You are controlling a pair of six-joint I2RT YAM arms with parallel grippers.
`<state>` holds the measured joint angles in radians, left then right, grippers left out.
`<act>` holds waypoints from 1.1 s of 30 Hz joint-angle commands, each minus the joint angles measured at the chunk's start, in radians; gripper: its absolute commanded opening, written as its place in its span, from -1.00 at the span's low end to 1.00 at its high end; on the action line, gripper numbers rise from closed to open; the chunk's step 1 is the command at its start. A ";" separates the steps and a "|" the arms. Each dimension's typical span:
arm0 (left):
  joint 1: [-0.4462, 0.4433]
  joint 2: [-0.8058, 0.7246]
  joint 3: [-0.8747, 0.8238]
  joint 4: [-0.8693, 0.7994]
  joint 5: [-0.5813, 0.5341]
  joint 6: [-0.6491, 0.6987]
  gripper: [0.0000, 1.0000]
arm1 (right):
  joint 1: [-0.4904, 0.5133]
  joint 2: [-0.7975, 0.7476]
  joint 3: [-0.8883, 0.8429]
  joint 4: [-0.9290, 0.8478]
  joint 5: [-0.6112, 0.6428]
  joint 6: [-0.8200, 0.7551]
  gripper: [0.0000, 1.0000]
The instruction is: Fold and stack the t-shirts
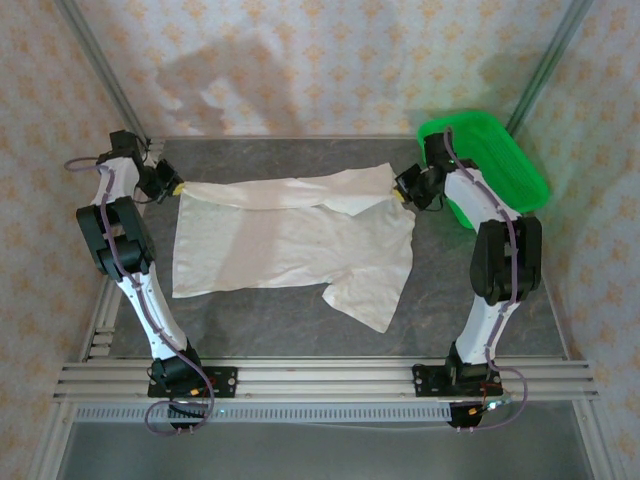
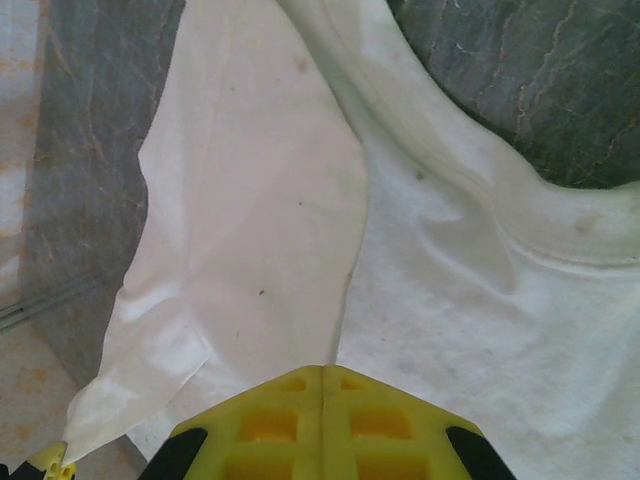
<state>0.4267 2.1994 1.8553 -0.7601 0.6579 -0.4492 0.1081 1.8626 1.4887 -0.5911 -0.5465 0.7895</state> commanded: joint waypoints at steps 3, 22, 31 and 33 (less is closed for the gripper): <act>0.010 -0.058 -0.051 -0.022 -0.038 0.038 -1.00 | -0.003 -0.030 -0.033 0.027 0.011 0.010 -1.00; 0.013 -0.045 -0.139 -0.023 -0.098 0.082 -1.00 | -0.004 -0.008 -0.087 0.018 0.043 -0.021 -1.00; 0.014 -0.096 -0.239 -0.005 -0.104 0.073 -1.00 | -0.003 0.003 -0.093 0.017 0.050 -0.024 -1.00; 0.014 -0.092 -0.248 -0.007 -0.114 0.074 -1.00 | -0.004 0.005 -0.095 0.019 0.050 -0.023 -1.00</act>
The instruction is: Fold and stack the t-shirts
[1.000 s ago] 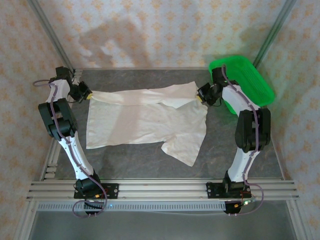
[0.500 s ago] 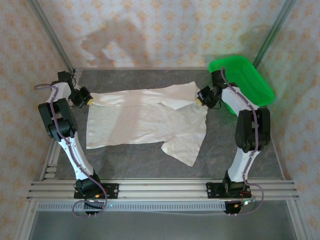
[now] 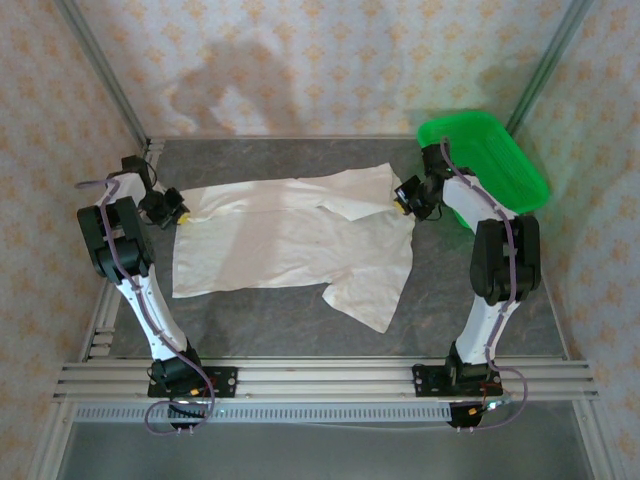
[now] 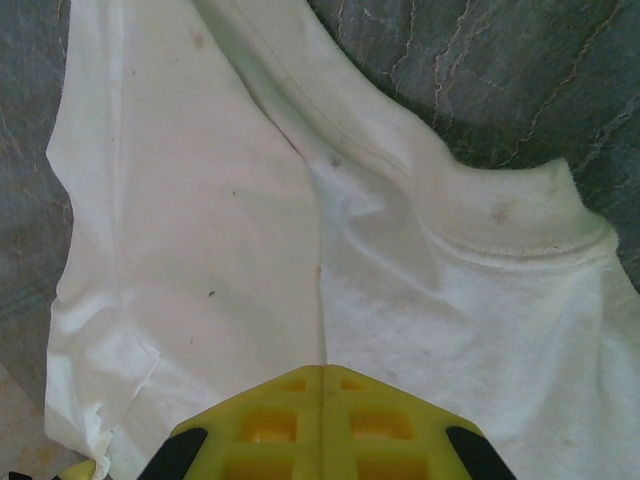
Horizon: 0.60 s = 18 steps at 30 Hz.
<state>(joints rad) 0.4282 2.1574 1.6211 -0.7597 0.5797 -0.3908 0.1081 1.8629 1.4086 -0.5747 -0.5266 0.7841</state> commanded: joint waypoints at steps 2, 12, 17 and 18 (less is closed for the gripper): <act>0.014 -0.042 -0.017 -0.006 -0.044 0.014 -1.00 | -0.004 0.007 -0.014 0.001 0.030 -0.018 -1.00; 0.022 0.009 0.045 -0.018 -0.060 0.015 -1.00 | -0.004 0.019 -0.019 -0.011 0.032 -0.032 -1.00; 0.021 0.005 0.032 -0.017 -0.063 0.029 -0.97 | -0.004 0.027 -0.012 -0.029 0.048 -0.049 -1.00; 0.021 0.005 0.030 -0.019 -0.064 0.030 -0.94 | -0.004 0.026 -0.014 -0.031 0.047 -0.050 -1.00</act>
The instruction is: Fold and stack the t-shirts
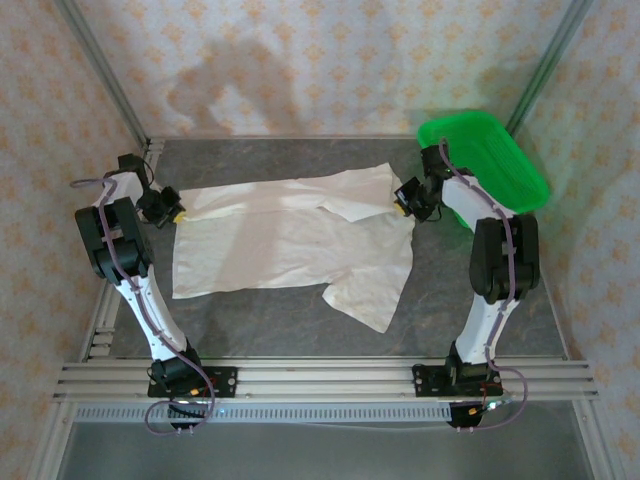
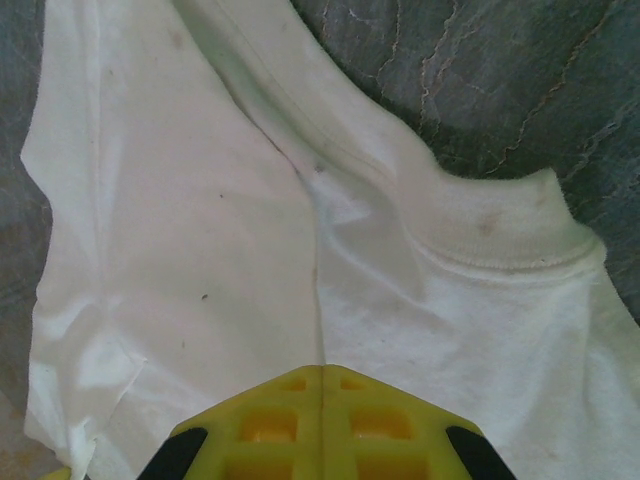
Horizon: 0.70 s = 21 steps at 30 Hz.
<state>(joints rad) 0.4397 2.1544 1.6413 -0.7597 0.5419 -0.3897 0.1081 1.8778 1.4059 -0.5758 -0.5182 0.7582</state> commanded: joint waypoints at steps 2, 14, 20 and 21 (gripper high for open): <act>0.011 0.003 0.006 -0.017 -0.020 0.024 -0.60 | -0.004 0.010 -0.015 -0.030 0.039 -0.025 -1.00; -0.054 -0.189 0.042 0.049 -0.026 -0.069 0.23 | 0.008 0.006 -0.058 -0.058 0.051 -0.043 -0.95; -0.147 -0.234 0.078 0.059 -0.049 -0.085 0.23 | 0.027 0.003 -0.095 -0.057 0.059 -0.040 -0.95; -0.162 -0.239 0.078 0.065 -0.054 -0.090 0.23 | 0.028 0.004 -0.101 -0.055 0.059 -0.039 -0.95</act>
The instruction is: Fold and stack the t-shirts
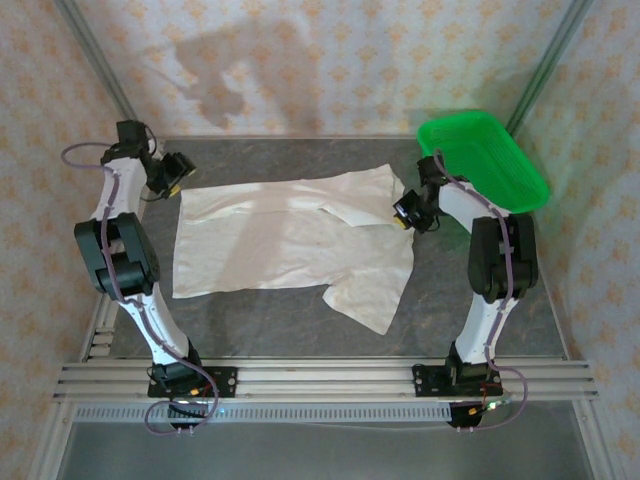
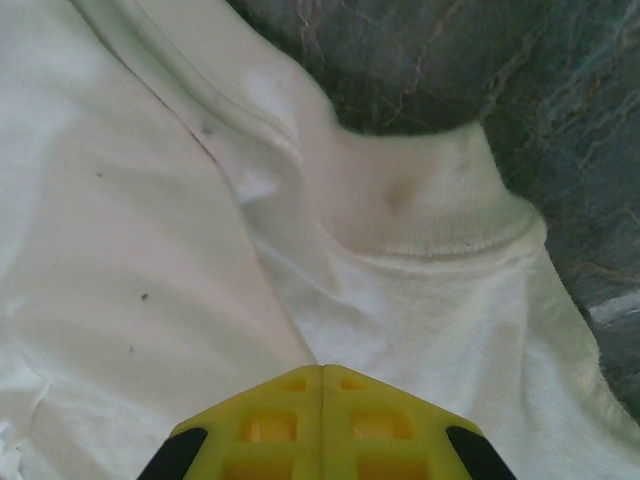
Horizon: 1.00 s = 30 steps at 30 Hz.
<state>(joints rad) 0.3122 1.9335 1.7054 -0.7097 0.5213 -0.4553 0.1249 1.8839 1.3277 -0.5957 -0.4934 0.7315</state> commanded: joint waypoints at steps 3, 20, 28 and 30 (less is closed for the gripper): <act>-0.074 -0.048 0.005 0.034 -0.038 -0.037 0.23 | 0.016 0.006 -0.044 -0.032 0.035 -0.009 -0.90; -0.282 -0.228 -0.076 0.137 -0.078 -0.001 0.24 | 0.031 -0.061 -0.055 -0.093 0.120 -0.117 0.10; -0.351 -0.413 -0.210 0.257 -0.138 0.013 0.35 | 0.039 -0.300 -0.064 -0.033 0.082 -0.275 0.41; -0.369 -0.447 -0.235 0.280 -0.144 0.017 0.41 | 0.044 -0.313 -0.052 -0.020 0.015 -0.310 0.45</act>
<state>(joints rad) -0.0387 1.5490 1.4967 -0.5148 0.4213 -0.4618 0.1574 1.5944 1.2701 -0.6361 -0.4267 0.5098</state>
